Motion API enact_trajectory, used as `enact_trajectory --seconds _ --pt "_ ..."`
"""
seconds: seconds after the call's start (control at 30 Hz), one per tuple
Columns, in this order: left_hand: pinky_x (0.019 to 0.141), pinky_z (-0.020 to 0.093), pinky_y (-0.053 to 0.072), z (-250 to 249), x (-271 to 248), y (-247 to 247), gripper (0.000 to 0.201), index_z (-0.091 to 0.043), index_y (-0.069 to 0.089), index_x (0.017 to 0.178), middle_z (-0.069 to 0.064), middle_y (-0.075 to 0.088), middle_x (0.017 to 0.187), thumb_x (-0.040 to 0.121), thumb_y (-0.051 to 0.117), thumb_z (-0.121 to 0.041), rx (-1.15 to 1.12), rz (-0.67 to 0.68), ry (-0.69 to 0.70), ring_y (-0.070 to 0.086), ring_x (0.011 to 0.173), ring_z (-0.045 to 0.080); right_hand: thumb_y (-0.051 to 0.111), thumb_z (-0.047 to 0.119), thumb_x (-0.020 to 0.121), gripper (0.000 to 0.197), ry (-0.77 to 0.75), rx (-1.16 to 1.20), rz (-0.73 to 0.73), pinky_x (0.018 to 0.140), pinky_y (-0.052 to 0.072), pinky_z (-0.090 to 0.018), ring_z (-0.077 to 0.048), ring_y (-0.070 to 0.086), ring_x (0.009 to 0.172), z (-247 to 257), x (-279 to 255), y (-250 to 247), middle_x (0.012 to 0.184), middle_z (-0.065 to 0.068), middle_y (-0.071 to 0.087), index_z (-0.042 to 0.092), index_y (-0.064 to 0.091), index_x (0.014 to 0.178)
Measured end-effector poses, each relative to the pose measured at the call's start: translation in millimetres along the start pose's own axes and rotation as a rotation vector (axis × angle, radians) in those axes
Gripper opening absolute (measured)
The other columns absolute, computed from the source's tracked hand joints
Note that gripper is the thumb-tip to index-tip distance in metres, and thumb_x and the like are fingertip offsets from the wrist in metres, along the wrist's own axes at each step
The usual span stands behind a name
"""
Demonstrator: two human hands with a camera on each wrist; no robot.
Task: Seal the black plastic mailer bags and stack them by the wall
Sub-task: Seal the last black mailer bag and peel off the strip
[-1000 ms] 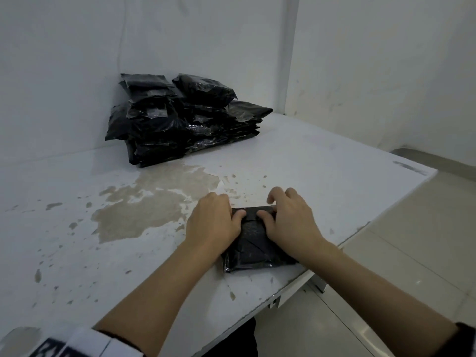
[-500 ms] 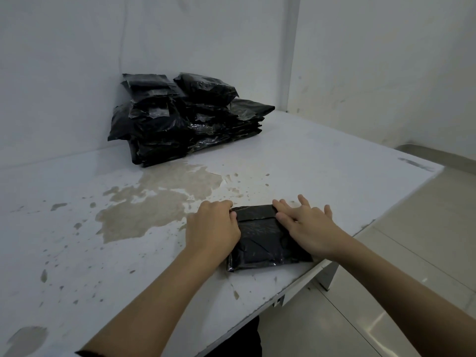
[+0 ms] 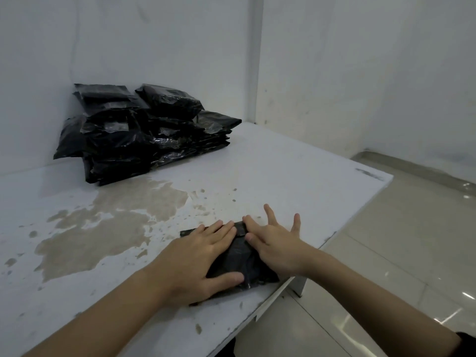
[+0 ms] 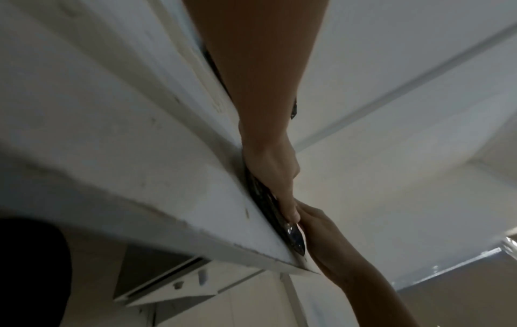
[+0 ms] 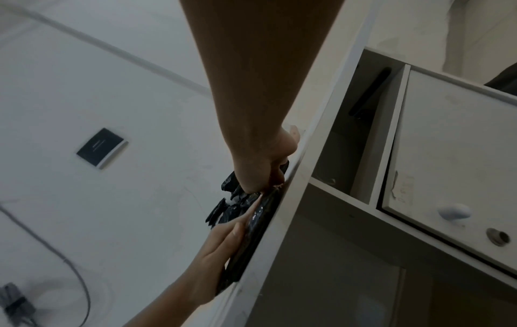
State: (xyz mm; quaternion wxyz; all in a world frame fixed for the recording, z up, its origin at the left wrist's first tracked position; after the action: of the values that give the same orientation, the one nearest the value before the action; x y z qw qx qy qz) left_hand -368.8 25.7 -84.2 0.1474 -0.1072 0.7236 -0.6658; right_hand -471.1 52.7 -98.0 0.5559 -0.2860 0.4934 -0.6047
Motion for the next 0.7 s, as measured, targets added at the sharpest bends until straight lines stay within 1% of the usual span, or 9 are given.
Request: enact_trajectory --seconds 0.13,0.2,0.27,0.33,0.43,0.53,0.6,0.63,0.7 --pt "0.106 0.019 -0.014 13.1 18.2 -3.8 0.113 -0.027 -0.013 0.15 -0.018 -0.025 0.144 0.053 -0.024 -0.084 0.065 0.004 0.0 -0.019 0.14 0.0 0.026 0.034 0.104 0.043 -0.02 0.021 -0.017 0.11 -0.008 -0.064 -0.02 -0.008 0.147 -5.3 17.1 -15.2 0.152 0.003 0.033 0.021 0.029 0.145" --pt "0.107 0.02 -0.011 28.9 32.8 -6.8 0.124 -0.026 -0.012 0.151 -0.018 -0.025 0.143 0.043 -0.034 -0.085 0.051 -0.013 -0.049 -0.019 0.138 -0.002 0.037 0.033 0.101 0.041 -0.022 0.158 -0.078 0.114 0.02 -0.048 -0.025 0.025 0.142 -17.8 37.5 -38.1 0.142 -0.009 0.049 0.012 0.052 0.133" --pt "0.11 0.021 -0.008 44.4 46.2 -9.8 0.131 -0.027 -0.011 0.151 -0.018 -0.023 0.146 0.036 -0.038 -0.084 0.026 -0.039 -0.111 -0.016 0.141 -0.001 0.051 0.023 0.096 0.033 0.022 0.33 -0.284 0.091 0.044 -0.032 -0.029 0.058 0.114 -42.6 59.2 -78.2 0.114 -0.019 0.066 -0.005 0.066 0.103" --pt "0.114 0.024 -0.003 56.0 59.8 -14.5 0.136 -0.027 -0.01 0.152 -0.018 -0.02 0.151 0.031 -0.041 -0.082 -0.011 -0.089 -0.18 -0.015 0.14 -0.002 0.055 0.008 0.089 0.022 0.168 0.446 -0.509 0.077 0.051 -0.033 -0.03 0.067 0.094 -90.1 80.9 -118.9 0.096 -0.019 0.071 -0.009 0.069 0.091" --pt "0.118 0.032 0.002 65.6 74.1 -8.4 0.138 -0.023 -0.008 0.152 -0.011 -0.012 0.158 0.031 -0.045 -0.078 -0.044 -0.071 -0.314 -0.01 0.146 0.006 0.048 -0.001 0.086 0.022 0.456 0.386 -0.587 0.078 0.054 -0.035 -0.034 0.063 0.091 -157.0 107.1 -147.6 0.097 -0.016 0.063 -0.007 0.065 0.1" --pt "0.117 0.039 0.017 75.5 89.7 -6.0 0.133 -0.015 0.008 0.153 -0.003 0.005 0.16 0.046 -0.042 -0.077 -0.029 -0.087 -0.374 0.009 0.147 0.015 0.051 0.014 0.09 0.016 0.68 0.224 -0.476 0.074 0.044 -0.027 -0.03 0.055 0.094 -205.3 133.5 -148.0 0.098 -0.015 0.055 -0.001 0.053 0.096" --pt "0.094 0.046 0.05 81.9 93.1 -2.7 0.11 -0.005 0.052 0.135 0.007 0.049 0.142 0.08 -0.013 -0.074 -0.014 -0.109 -0.375 0.052 0.127 0.024 0.052 0.033 0.093 0.04 0.761 0.199 -0.453 0.095 0.038 -0.038 -0.035 0.045 0.118 -225.8 149.8 -145.2 0.121 -0.017 0.052 0.002 0.049 0.117" --pt "0.078 0.048 0.057 84.0 94.0 1.4 0.096 -0.002 0.065 0.12 0.01 0.063 0.126 0.09 0.003 -0.068 -0.052 -0.146 -0.359 0.064 0.11 0.027 0.049 0.04 0.093 0.048 0.786 0.172 -0.452 0.101 0.032 -0.043 -0.036 0.039 0.125 -231.4 156.1 -145.5 0.13 -0.016 0.047 0.004 0.046 0.125" --pt "0.069 0.053 0.056 84.7 95.8 9.6 0.087 0.002 0.07 0.109 0.014 0.068 0.114 0.095 0.012 -0.061 -0.065 -0.19 -0.338 0.068 0.1 0.032 0.044 0.048 0.094 0.057 0.81 0.128 -0.455 0.106 0.026 -0.045 -0.035 0.031 0.131 -236.6 168.4 -146.4 0.139 -0.017 0.04 0.005 0.042 0.132"
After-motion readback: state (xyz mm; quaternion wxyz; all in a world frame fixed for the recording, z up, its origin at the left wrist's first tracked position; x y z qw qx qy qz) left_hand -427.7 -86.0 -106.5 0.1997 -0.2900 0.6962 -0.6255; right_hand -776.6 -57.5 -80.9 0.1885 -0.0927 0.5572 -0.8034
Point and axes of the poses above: each hand's wrist, its own x-axis towards the middle knuckle, its own y-axis out of the palm, z = x × y, the point moved 10 cm from there along x, towards the middle knuckle
